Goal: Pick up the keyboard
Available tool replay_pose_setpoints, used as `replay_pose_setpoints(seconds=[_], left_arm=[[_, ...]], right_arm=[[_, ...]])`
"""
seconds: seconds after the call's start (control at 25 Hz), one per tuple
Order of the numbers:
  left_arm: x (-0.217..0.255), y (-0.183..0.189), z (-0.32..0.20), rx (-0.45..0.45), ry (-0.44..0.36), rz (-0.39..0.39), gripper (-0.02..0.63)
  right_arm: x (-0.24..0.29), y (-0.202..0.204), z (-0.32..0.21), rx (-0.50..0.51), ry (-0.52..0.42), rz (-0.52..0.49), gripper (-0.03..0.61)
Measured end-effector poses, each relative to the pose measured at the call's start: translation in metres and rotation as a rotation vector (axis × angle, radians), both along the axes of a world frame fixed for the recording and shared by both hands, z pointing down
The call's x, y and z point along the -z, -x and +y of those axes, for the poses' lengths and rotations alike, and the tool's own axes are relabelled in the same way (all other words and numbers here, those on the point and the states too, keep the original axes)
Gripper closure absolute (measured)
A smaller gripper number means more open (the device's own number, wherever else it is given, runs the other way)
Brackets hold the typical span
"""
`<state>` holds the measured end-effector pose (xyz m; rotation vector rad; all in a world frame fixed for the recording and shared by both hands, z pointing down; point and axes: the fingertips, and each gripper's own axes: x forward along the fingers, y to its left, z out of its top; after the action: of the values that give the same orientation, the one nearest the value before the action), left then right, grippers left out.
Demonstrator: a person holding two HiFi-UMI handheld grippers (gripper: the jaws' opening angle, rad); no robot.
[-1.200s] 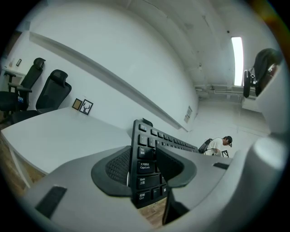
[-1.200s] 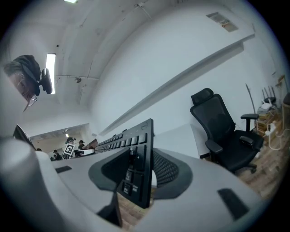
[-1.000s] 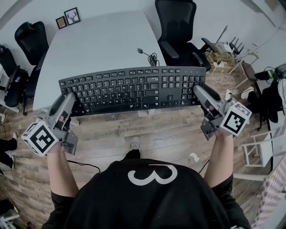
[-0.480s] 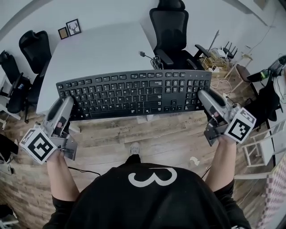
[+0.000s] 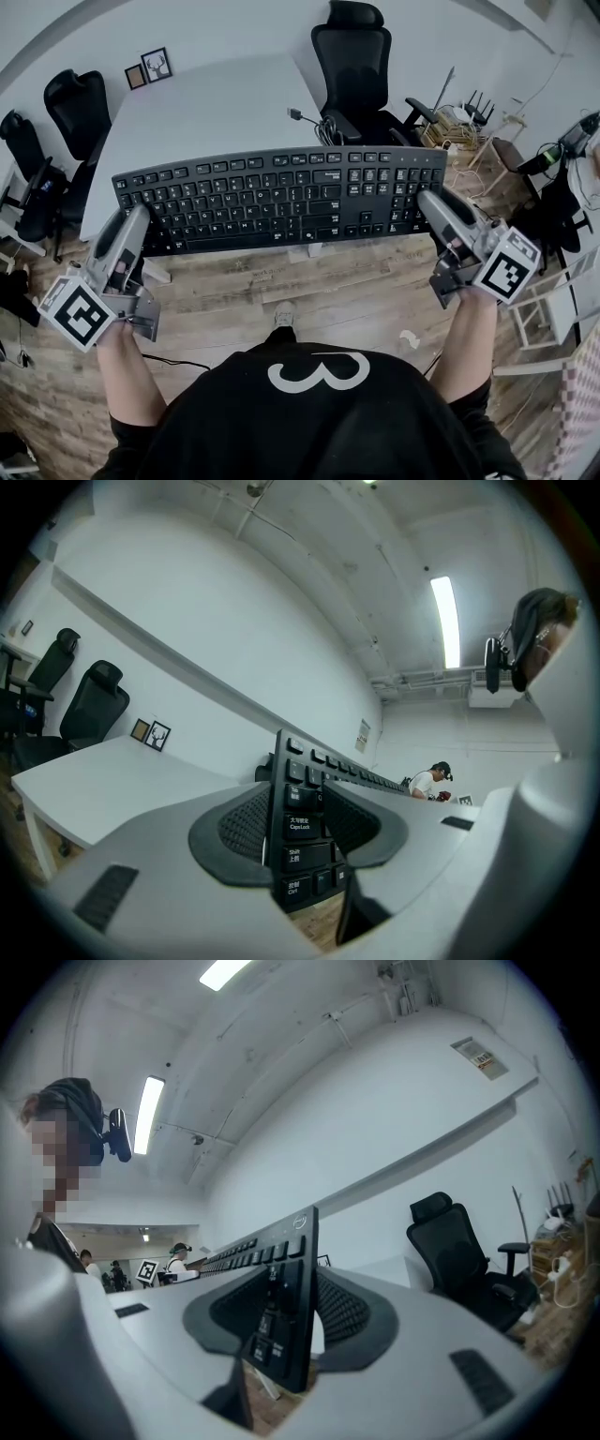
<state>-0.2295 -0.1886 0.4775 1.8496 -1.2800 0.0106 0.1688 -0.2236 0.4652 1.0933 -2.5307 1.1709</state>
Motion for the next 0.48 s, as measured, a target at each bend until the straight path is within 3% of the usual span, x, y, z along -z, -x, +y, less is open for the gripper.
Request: replay_pose_setpoints(seconds=[0.48], left_arm=[[-0.0011, 0.0003, -0.0003, -0.001, -0.004, 0.001, 0.446]], right_arm=[[0.0018, 0.0011, 0.001, -0.004, -0.006, -0.002, 0.423]])
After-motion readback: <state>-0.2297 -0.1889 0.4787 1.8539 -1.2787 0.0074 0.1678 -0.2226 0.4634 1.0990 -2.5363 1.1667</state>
